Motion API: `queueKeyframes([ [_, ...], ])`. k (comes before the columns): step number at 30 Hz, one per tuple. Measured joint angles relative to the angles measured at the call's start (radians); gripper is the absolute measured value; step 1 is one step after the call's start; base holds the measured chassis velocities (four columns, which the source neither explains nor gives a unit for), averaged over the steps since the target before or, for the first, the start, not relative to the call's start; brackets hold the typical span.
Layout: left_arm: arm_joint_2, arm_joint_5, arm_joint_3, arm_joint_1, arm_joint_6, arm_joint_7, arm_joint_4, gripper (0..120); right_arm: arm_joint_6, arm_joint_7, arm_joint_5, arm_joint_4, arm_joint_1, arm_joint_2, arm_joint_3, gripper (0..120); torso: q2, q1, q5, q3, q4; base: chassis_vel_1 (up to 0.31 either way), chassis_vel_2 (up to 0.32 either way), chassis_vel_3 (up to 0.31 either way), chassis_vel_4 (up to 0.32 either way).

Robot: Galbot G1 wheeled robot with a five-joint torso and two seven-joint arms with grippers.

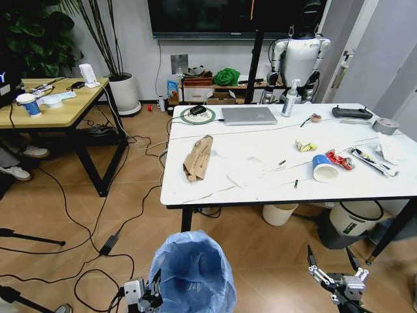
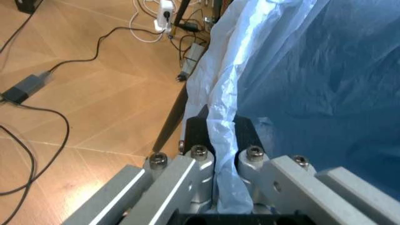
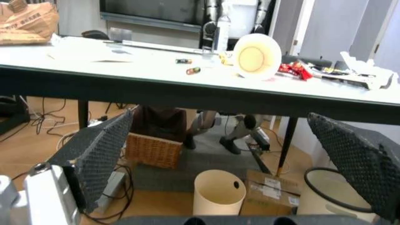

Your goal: Pick up the trash bin and place the trash from the table into it.

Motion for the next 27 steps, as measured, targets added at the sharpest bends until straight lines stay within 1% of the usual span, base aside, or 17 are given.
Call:
queueKeyframes([
  [3, -0.001, 0.008, 0.0, -0.002, -0.002, 0.002, 0.001, 0, 0.0, 0.006, 0.0, 0.002, 0.0, 0.0, 0.0, 100, 0.02, 0.009, 0.0, 0.011, -0.0001, 0.0, 0.0, 0.0, 0.0],
  [5, -0.001, 0.008, 0.0, -0.002, -0.002, 0.002, 0.001, 0, 0.0, 0.006, 0.0, 0.002, 0.0, 0.0, 0.0, 100, 0.022, 0.01, 0.0, 0.012, -0.0001, 0.0, 0.0, 0.0, 0.0],
  [6, -0.002, 0.012, 0.0, -0.002, -0.003, 0.003, 0.001, 0, 0.0, 0.007, 0.0, 0.003, -0.001, 0.0, -0.001, 100, 0.034, 0.015, 0.0, 0.019, 0.0, 0.0, 0.0, 0.0, 0.0],
  [11, -0.003, 0.023, 0.002, -0.003, -0.004, 0.004, 0.003, 0, 0.001, 0.007, -0.001, 0.003, -0.001, 0.0, -0.003, 100, 0.063, 0.028, 0.0, 0.036, -0.0001, 0.0, 0.0, 0.0, 0.0],
  [12, -0.003, 0.023, 0.002, -0.003, -0.004, 0.004, 0.003, 0, 0.001, 0.007, -0.001, 0.003, -0.001, 0.0, -0.003, 100, 0.063, 0.028, 0.0, 0.036, -0.0001, 0.0, 0.0, 0.0, 0.0],
  [17, -0.003, 0.039, 0.006, -0.001, -0.011, 0.006, 0.005, 0, 0.002, 0.007, -0.001, 0.002, -0.002, 0.0, -0.003, 100, 0.096, 0.043, 0.0, 0.054, -0.0001, 0.0, 0.0, 0.0, 0.0],
  [18, -0.003, 0.039, 0.006, -0.001, -0.011, 0.006, 0.005, 0, 0.002, 0.007, -0.001, 0.002, -0.002, 0.0, -0.003, 100, 0.096, 0.043, 0.0, 0.054, -0.0001, 0.0, 0.0, 0.0, 0.0],
  [22, -0.009, 0.06, 0.013, -0.001, -0.04, -0.006, 0.009, 0, 0.002, 0.007, -0.001, 0.002, -0.002, 0.0, -0.004, 100, 0.122, 0.055, 0.0, 0.067, -0.0001, 0.0, 0.0, 0.0, 0.0],
  [27, -0.01, 0.077, 0.016, 0.002, -0.055, -0.007, 0.013, 0, 0.002, 0.007, -0.001, 0.001, -0.001, 0.0, -0.005, 100, 0.136, 0.06, 0.0, 0.076, 0.0, 0.0, 0.0, 0.0, 0.0],
])
